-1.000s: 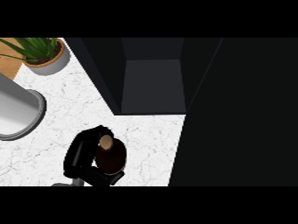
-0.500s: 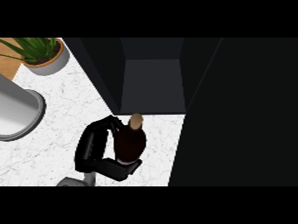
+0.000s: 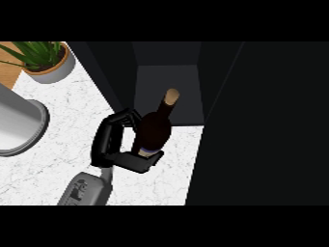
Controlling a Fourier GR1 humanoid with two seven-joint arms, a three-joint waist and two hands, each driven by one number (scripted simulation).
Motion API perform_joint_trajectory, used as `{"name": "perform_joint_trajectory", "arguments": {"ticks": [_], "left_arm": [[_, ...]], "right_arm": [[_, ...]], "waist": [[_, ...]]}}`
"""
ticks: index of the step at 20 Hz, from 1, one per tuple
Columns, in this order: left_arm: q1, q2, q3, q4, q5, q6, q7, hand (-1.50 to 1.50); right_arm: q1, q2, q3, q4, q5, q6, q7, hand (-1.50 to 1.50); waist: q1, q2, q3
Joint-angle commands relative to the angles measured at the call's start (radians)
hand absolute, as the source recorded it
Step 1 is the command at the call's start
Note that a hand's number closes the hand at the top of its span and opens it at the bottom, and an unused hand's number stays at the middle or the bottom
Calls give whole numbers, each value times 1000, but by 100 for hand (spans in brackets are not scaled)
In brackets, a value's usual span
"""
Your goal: Pick up the wine, place it into the cabinet and close the cabinet
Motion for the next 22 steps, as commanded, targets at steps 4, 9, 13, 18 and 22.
{"name": "perform_joint_trajectory", "arguments": {"ticks": [4, 9, 13, 18, 22], "left_arm": [[-153, -3, 38, 129, 3, 19, 22, 150], [-236, -3, 55, 267, 37, 3, -7, 150], [-322, -3, 51, 356, 57, 39, -33, 150], [-418, -3, 20, 433, 139, 93, -29, 150], [-472, -3, 22, 558, 197, 100, -110, 150]], "right_arm": [[59, -18, -21, -215, -26, 9, 87, -150], [93, -41, -31, -235, -42, 27, 60, -150], [95, -24, -13, -208, -39, 21, 29, -150], [73, -22, -11, -161, -76, 52, -19, -150], [107, -15, -36, -160, -96, 56, -37, -150]], "waist": [[1, 1, 0], [-7, 2, 0], [-13, 4, 0], [-39, 10, 0], [-34, 11, 0]]}}
